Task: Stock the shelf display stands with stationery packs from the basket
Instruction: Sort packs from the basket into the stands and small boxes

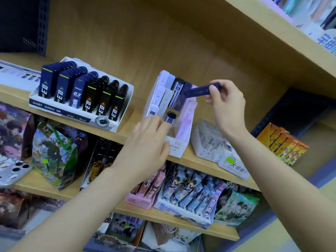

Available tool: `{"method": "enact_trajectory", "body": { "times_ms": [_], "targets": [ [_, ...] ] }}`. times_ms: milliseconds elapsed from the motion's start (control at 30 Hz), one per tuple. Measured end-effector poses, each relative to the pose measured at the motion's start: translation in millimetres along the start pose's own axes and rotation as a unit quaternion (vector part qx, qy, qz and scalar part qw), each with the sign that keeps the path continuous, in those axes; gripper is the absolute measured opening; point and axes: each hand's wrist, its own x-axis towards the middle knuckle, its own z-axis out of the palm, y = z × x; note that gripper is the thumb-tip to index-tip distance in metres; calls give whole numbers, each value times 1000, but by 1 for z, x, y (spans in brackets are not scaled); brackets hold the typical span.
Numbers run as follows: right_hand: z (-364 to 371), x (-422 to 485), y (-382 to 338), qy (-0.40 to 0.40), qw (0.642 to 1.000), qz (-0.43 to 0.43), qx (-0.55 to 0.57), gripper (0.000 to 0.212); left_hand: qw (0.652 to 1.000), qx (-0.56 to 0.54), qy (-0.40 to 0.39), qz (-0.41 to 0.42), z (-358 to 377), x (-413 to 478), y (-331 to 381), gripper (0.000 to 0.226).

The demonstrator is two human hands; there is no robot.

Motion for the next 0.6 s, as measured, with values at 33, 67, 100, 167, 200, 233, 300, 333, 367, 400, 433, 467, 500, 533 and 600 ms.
{"method": "enact_trajectory", "body": {
  "times_ms": [33, 67, 100, 167, 200, 233, 300, 333, 367, 400, 433, 467, 500, 533, 600],
  "targets": [
    [4, 9, 3, 4, 1000, -19, -16, 13, 999, 31, -3, 15, 1, 4, -1, 39],
    [9, 18, 5, 4, 999, -36, -32, 13, 998, 55, -5, 27, 3, 8, -2, 38],
    [13, 25, 8, -3, 998, -52, -46, 14, 997, 72, -9, 36, 4, 9, -3, 38],
    [20, 36, 10, -32, 993, -77, -84, 16, 994, 96, -19, 51, 4, 10, -5, 36],
    [23, 40, 10, -48, 990, -84, -102, 16, 993, 105, -25, 57, 4, 9, -4, 35],
    [24, 45, 10, -59, 988, -91, -110, 17, 991, 112, -31, 62, 4, 9, -4, 35],
    [25, 53, 8, -78, 985, -99, -117, 19, 990, 118, -42, 64, 3, 8, -4, 34],
    [24, 58, 6, -92, 983, -102, -123, 20, 990, 119, -46, 62, 2, 8, -3, 34],
    [23, 62, 4, -109, 979, -109, -135, 20, 990, 117, -49, 60, 2, 8, -3, 34],
    [22, 67, 3, -127, 973, -117, -153, 21, 990, 116, -51, 59, 2, 7, -4, 34],
    [21, 71, 2, -143, 967, -124, -170, 22, 990, 115, -51, 58, 2, 7, -4, 34],
    [20, 74, 1, -156, 963, -127, -182, 22, 990, 115, -52, 58, 2, 7, -4, 34],
    [20, 76, 1, -165, 961, -127, -184, 23, 990, 116, -53, 57, 2, 7, -5, 34],
    [19, 77, 0, -170, 960, -125, -182, 23, 990, 117, -55, 56, 2, 7, -5, 34],
    [17, 77, 0, -172, 963, -119, -172, 22, 990, 117, -62, 53, 0, 6, -6, 34]
  ]
}}
